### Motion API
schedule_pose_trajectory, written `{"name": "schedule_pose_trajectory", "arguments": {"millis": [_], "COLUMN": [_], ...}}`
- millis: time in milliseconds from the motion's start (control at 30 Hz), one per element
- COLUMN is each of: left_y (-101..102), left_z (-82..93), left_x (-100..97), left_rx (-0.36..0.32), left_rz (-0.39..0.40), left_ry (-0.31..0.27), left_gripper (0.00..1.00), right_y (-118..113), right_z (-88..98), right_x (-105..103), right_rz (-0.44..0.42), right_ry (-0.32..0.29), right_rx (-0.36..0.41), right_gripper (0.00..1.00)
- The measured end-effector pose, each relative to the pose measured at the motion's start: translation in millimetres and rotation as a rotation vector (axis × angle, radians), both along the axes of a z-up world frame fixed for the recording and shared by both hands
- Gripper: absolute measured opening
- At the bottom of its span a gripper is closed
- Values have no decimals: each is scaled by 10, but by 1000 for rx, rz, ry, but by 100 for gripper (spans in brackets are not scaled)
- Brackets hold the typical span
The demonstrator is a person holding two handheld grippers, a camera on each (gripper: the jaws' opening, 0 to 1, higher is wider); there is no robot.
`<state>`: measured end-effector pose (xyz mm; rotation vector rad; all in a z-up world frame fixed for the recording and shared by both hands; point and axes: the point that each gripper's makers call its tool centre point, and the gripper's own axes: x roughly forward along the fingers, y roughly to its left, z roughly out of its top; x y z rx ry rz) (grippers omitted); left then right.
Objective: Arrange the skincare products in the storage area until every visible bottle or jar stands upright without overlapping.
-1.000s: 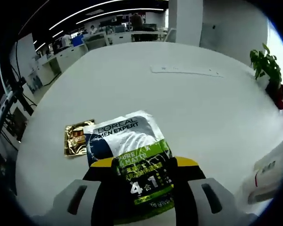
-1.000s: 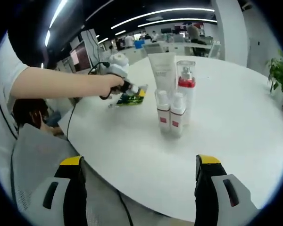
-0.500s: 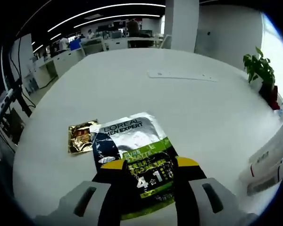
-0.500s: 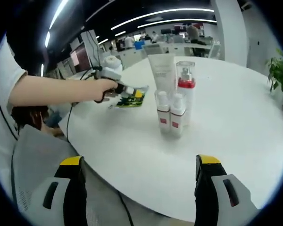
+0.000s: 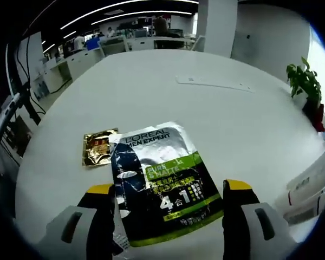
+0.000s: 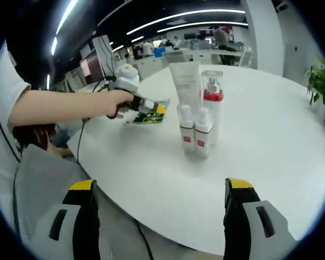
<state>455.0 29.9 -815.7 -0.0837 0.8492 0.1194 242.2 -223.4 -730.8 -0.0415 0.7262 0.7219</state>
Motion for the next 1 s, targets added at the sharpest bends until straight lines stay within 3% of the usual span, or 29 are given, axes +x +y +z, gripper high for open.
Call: {"name": "schedule_pose_trajectory", "arguments": {"millis": [433, 767, 1000], "left_y": [-12, 30, -74], "left_z": [-77, -184, -179], "left_x": [20, 62, 128], "left_rx": [-10, 7, 4], "left_rz": [6, -18, -44], "left_ry": [51, 213, 211], "left_gripper": [99, 96, 90], "right_y": [1, 3, -6], "right_z": [-4, -15, -23], "right_x": [-2, -6, -6], "right_rz": [0, 3, 1], "right_ry": [4, 10, 14], "right_rx": [0, -2, -5], "right_gripper": [96, 96, 96]}}
